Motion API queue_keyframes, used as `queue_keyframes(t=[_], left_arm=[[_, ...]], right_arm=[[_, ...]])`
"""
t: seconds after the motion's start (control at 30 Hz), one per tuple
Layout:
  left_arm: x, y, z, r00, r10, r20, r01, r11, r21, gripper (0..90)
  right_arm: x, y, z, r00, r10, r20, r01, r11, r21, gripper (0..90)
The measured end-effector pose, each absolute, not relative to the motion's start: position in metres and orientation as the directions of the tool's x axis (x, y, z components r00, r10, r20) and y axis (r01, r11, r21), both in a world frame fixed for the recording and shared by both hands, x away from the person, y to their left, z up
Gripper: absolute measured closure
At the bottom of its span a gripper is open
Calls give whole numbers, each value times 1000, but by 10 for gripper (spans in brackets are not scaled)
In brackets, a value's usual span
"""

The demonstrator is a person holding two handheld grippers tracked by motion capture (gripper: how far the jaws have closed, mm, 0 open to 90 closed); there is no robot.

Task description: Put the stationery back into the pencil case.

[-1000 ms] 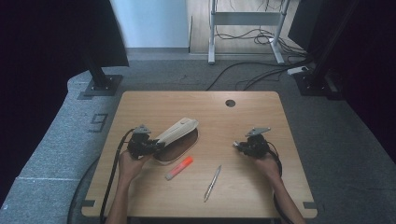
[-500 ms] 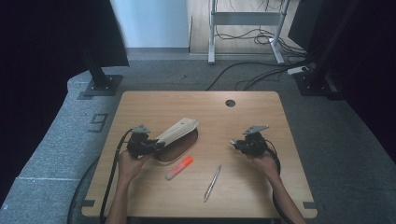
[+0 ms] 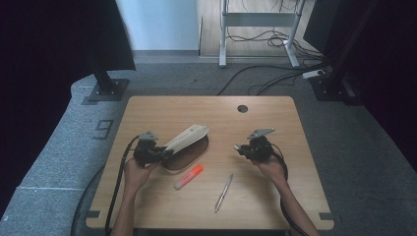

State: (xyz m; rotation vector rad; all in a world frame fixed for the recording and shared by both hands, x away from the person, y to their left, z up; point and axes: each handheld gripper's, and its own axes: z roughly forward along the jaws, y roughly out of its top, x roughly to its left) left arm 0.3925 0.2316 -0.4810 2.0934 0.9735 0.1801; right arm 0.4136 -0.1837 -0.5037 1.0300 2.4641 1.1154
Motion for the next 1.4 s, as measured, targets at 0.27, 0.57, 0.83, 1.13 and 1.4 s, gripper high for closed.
queue_keyframes(t=[0.27, 0.57, 0.83, 1.13, 1.4], left_arm=[[392, 231, -481, 693, 695, -191, 580, -379, 721, 726], [392, 231, -480, 691, 697, -193, 580, -374, 724, 726], [392, 232, -480, 690, 697, -194, 578, -370, 728, 726], [392, 232, -479, 692, 695, -195, 576, -368, 730, 727], [391, 232, -479, 694, 694, -194, 572, -367, 734, 726]], right_arm=[[419, -165, -502, -735, 676, 55, 490, 473, 732, 718], [425, -149, -502, -743, 667, 54, 482, 478, 734, 718], [430, -132, -501, -753, 657, 44, 473, 492, 731, 718], [437, -112, -501, -764, 644, 40, 461, 502, 731, 718], [444, -95, -502, -776, 630, 29, 449, 520, 727, 718]])
